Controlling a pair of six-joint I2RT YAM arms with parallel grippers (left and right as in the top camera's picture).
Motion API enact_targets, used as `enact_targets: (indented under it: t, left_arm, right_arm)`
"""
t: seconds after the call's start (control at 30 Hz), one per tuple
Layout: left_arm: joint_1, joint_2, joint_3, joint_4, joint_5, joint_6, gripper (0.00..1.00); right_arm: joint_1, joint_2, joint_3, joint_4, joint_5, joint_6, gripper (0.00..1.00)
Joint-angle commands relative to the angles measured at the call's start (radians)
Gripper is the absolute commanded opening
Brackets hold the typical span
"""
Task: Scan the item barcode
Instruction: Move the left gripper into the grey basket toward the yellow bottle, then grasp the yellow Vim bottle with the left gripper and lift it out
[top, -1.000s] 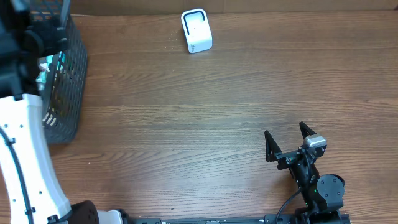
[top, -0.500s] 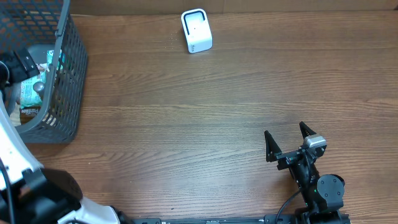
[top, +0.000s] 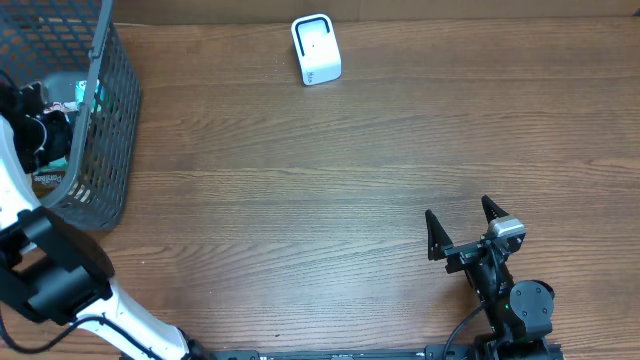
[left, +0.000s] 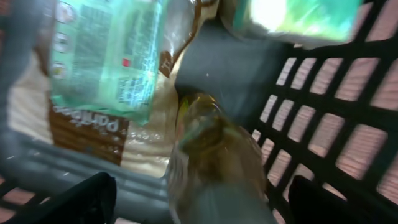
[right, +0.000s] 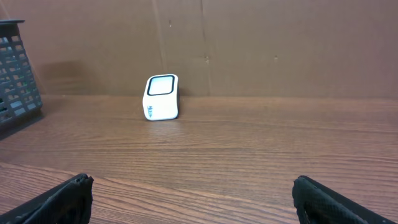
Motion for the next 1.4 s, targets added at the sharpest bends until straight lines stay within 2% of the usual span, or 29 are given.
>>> enact_targets:
  t: [0.0, 0.1, 0.23, 0.4, 0.5, 0.53, 0.73, 0.87, 1.1, 1.23, 1.37]
  left_arm:
    - [-0.007, 0.052, 0.015, -0.005, 0.022, 0.023, 0.86]
    - [-0.007, 0.077, 0.014, -0.006, 0.019, 0.023, 0.81]
    - [-0.007, 0.085, 0.014, 0.009, 0.019, 0.023, 0.67]
    - [-0.007, 0.084, 0.015, 0.018, 0.019, 0.022, 0.59]
    - [-0.007, 0.083, 0.019, 0.018, 0.019, 0.015, 0.45]
    - [-0.007, 0.082, 0.023, 0.017, 0.020, 0.014, 0.44]
    - [-0.007, 0.082, 0.133, -0.032, 0.019, -0.036, 0.32]
    - [-0.007, 0.071, 0.263, -0.093, 0.019, -0.071, 0.28]
    - [-0.008, -0.011, 0.548, -0.165, 0.019, -0.218, 0.26]
    - [-0.014, -0.090, 0.641, -0.163, 0.027, -0.317, 0.22]
    - [-0.033, -0.177, 0.671, -0.164, 0.111, -0.327, 0.21]
  right_arm:
    - [0.000, -0.002, -0.005, 0.005, 0.009, 0.002, 1.00]
    - [0.000, -0.002, -0.005, 0.005, 0.009, 0.002, 1.00]
    - [0.000, -0.002, -0.005, 0.005, 0.009, 0.002, 1.00]
    - [0.000, -0.002, -0.005, 0.005, 0.009, 0.002, 1.00]
    - [0.000, -0.002, -0.005, 0.005, 0.009, 0.002, 1.00]
    - [0.000, -0.002, -0.005, 0.005, 0.009, 0.002, 1.00]
    - [0.000, -0.002, -0.005, 0.005, 0.009, 0.002, 1.00]
    - [0.000, -0.002, -0.005, 0.005, 0.009, 0.002, 1.00]
    - [0.000, -0.002, -0.005, 0.005, 0.009, 0.002, 1.00]
    - [0.000, -0.002, -0.005, 0.005, 0.009, 0.002, 1.00]
    - [0.000, -0.002, -0.005, 0.005, 0.009, 0.002, 1.00]
